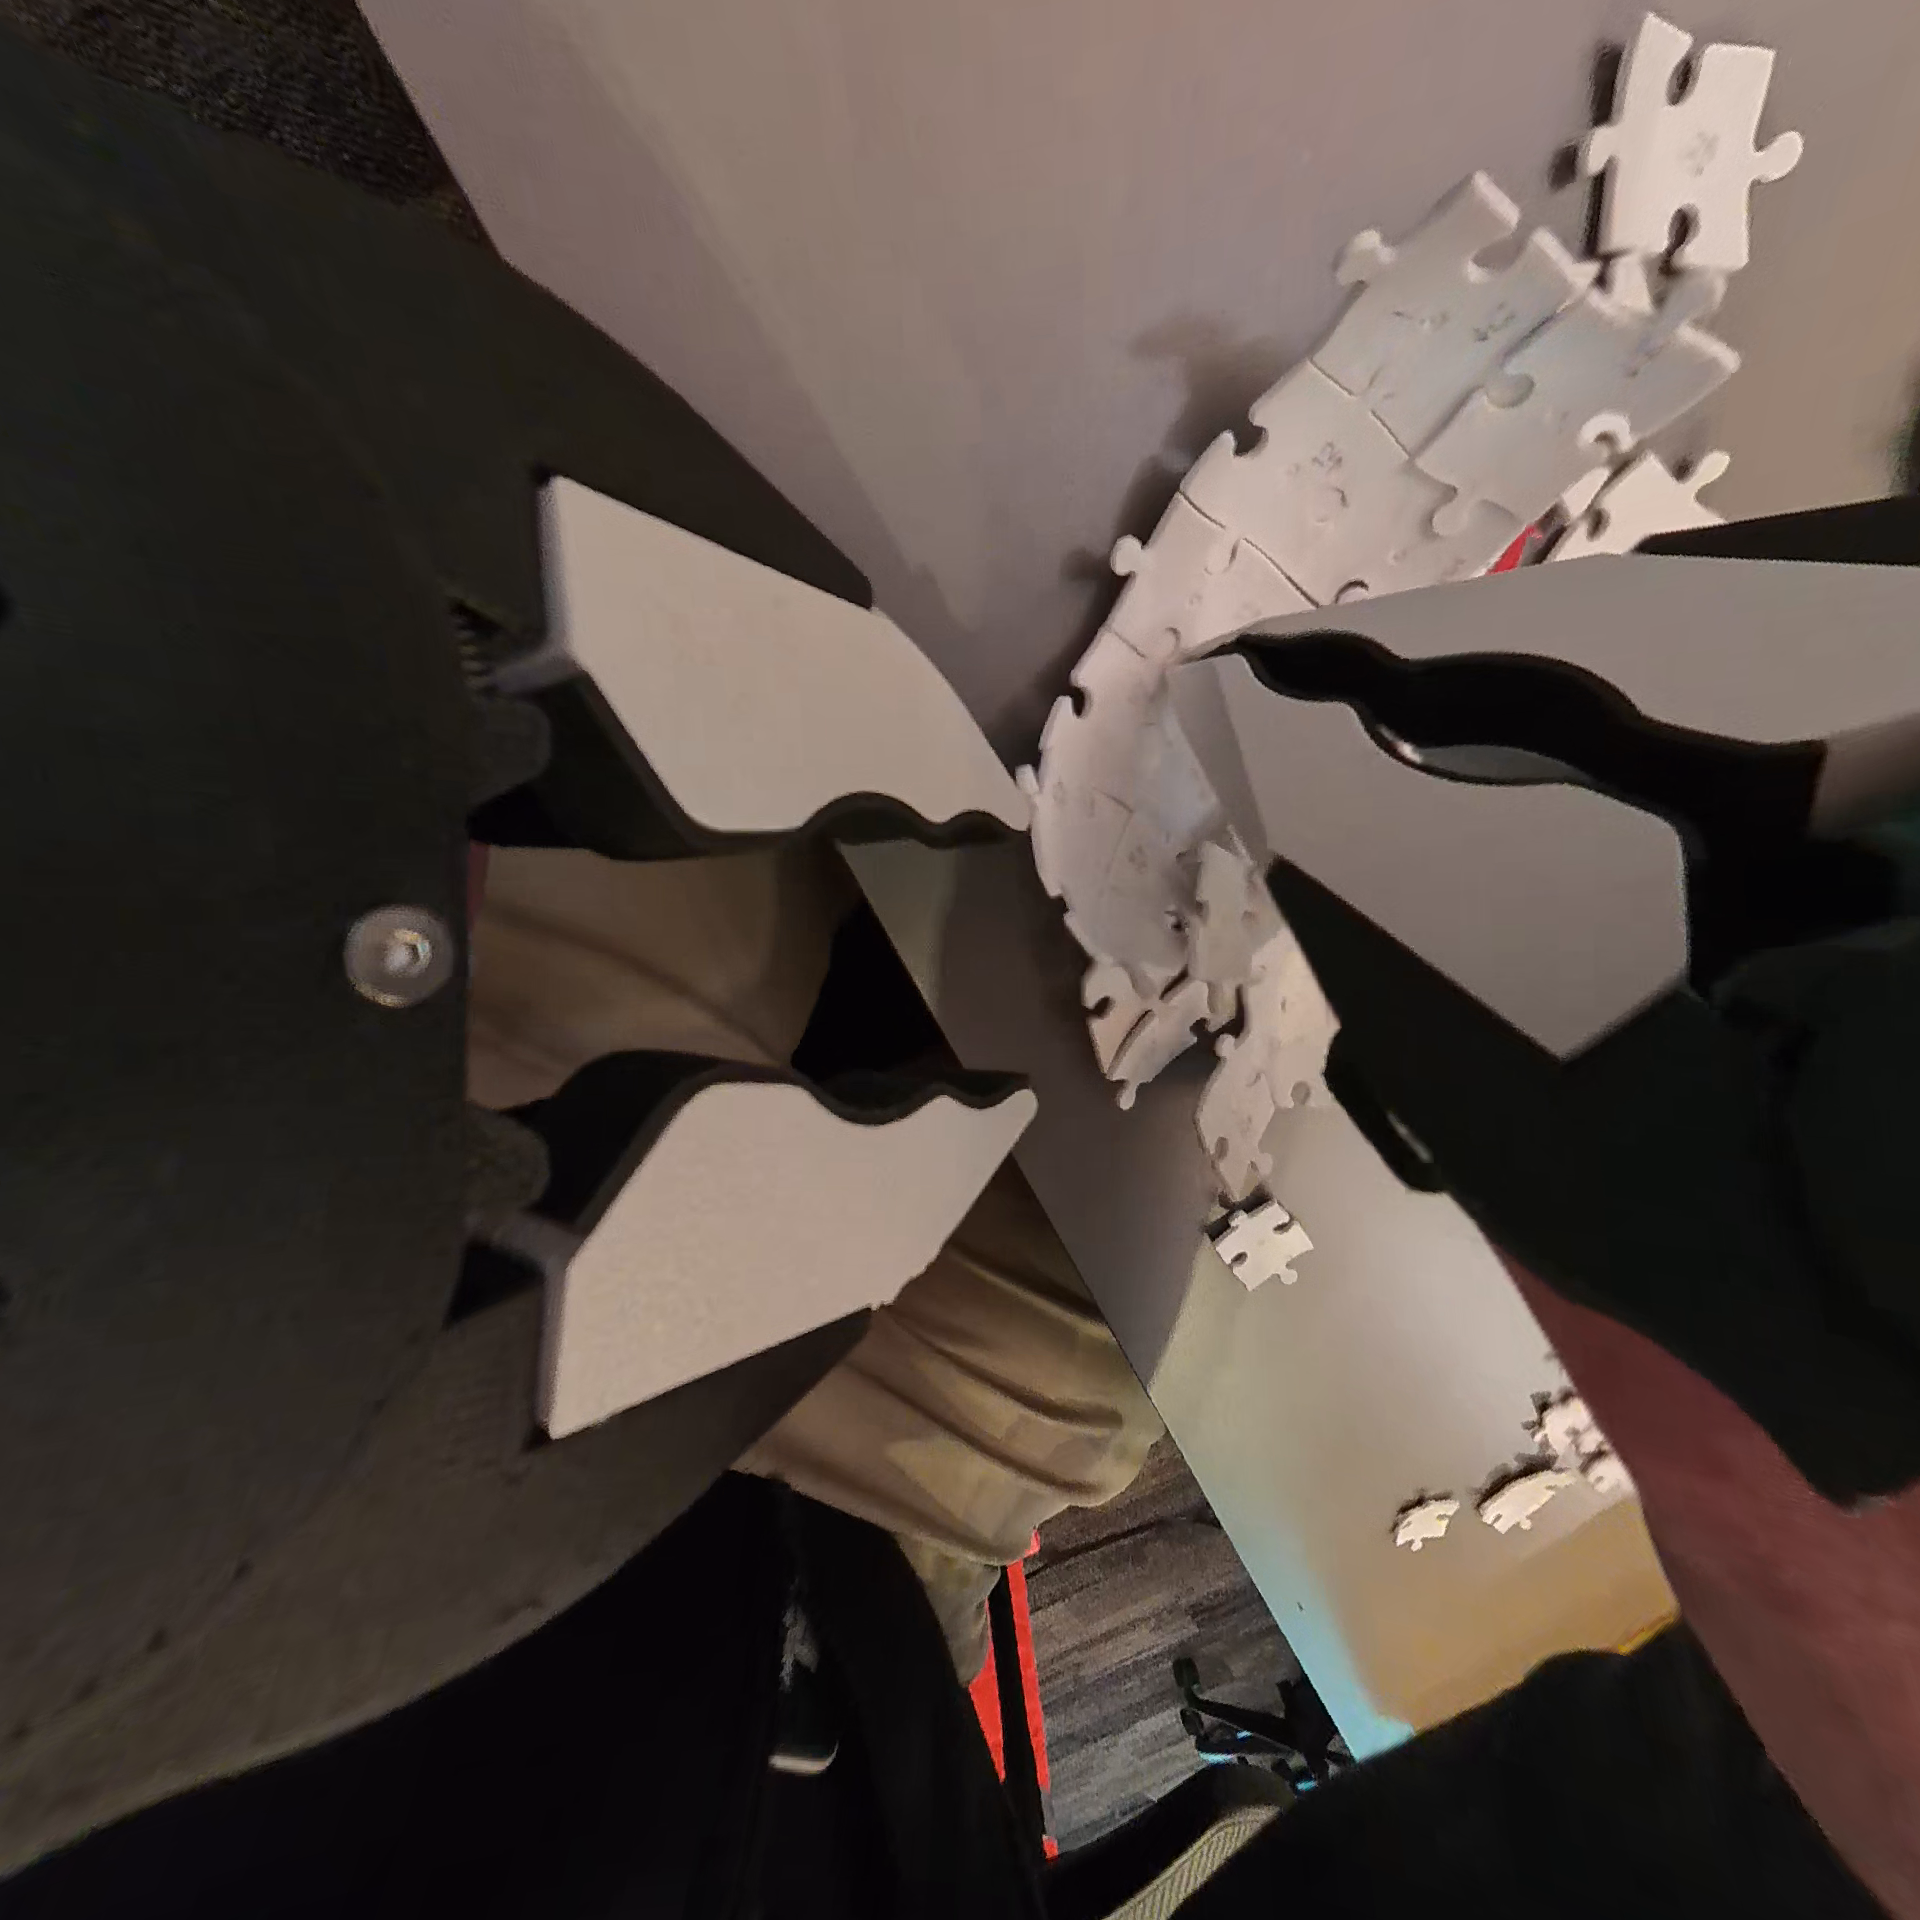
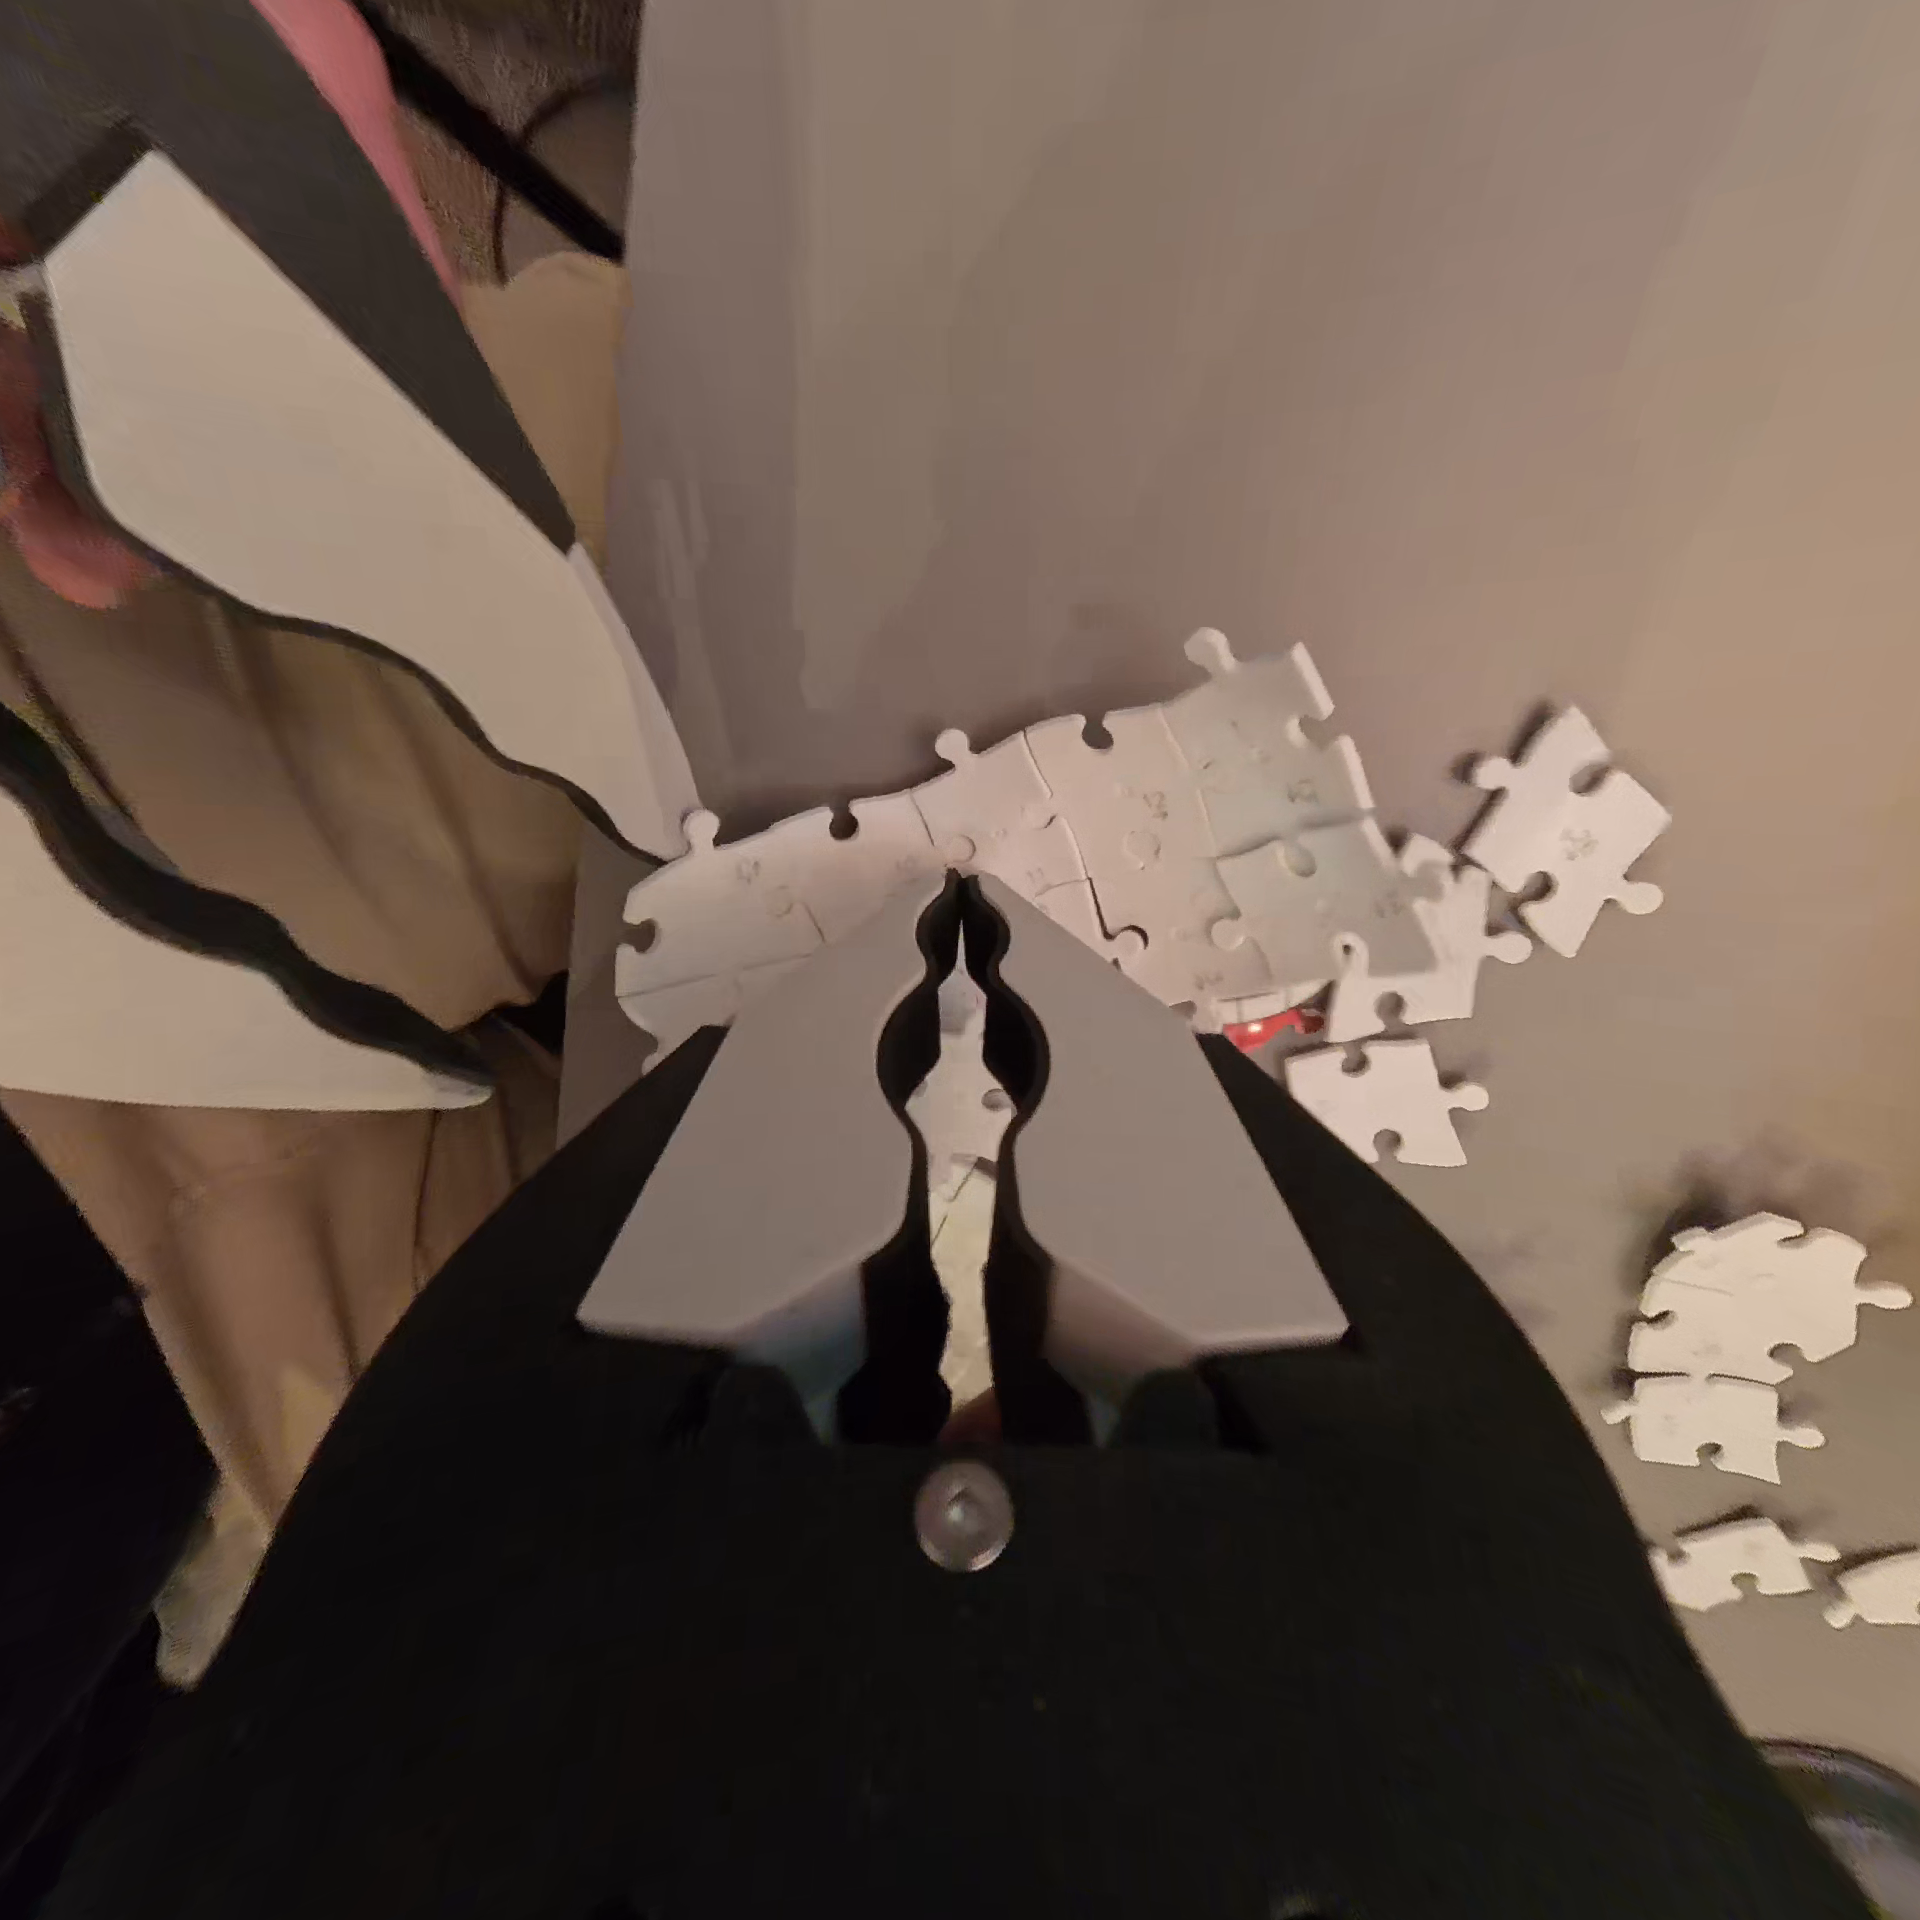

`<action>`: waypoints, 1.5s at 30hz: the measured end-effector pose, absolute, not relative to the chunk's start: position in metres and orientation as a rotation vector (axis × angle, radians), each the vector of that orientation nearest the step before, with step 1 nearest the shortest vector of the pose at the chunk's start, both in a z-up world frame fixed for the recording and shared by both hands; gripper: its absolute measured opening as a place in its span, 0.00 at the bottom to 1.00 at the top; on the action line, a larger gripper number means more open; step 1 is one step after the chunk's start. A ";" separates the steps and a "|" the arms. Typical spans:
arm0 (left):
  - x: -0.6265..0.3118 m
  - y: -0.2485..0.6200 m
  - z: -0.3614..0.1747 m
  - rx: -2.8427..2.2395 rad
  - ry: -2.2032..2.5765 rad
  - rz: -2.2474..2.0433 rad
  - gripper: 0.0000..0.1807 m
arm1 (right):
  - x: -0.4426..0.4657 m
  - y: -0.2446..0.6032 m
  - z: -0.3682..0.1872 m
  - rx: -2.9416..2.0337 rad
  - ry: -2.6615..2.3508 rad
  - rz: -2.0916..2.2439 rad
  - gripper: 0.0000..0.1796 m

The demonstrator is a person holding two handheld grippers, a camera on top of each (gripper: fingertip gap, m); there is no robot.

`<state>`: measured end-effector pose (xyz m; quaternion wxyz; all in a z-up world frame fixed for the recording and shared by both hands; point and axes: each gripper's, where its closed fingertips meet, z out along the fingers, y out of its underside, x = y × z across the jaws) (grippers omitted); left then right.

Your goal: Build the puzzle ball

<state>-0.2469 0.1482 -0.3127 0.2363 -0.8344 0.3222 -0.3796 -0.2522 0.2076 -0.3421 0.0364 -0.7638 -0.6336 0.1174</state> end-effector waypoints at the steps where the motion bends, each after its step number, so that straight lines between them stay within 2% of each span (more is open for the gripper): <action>1: -0.247 0.149 -0.313 -2.287 0.887 -1.028 0.25 | -0.253 0.211 -0.342 -2.342 -1.906 0.387 0.00; 8: -0.248 0.147 -0.312 -2.275 0.904 -1.047 0.28 | -0.238 0.224 -0.299 -2.284 -1.613 0.551 0.00; 14: -0.271 0.158 -0.300 -2.258 0.849 -1.016 0.30 | -0.198 0.230 -0.292 -2.289 -1.418 0.551 0.00; 15: -0.278 0.164 -0.298 -2.254 0.817 -1.008 0.30 | -0.196 0.229 -0.293 -2.287 -1.394 0.562 0.06; 21: -0.303 0.200 -0.281 -2.178 0.631 -0.951 0.33 | -0.182 0.225 -0.280 -2.202 -1.164 0.683 0.10; 28: -0.313 0.222 -0.283 -2.140 0.671 -0.733 0.34 | -0.116 0.213 -0.272 -2.178 -0.988 0.604 0.16; 34: -0.304 0.228 -0.274 -2.121 0.718 -0.681 0.35 | -0.072 0.185 -0.285 -2.214 -0.895 0.521 0.22; 37: -0.301 0.235 -0.284 -2.177 0.735 -0.645 0.39 | -0.071 0.175 -0.296 -2.225 -0.929 0.457 0.25; 45: -0.286 0.246 -0.311 -2.289 0.747 -0.692 0.37 | -0.091 0.151 -0.310 -2.206 -1.064 0.323 0.25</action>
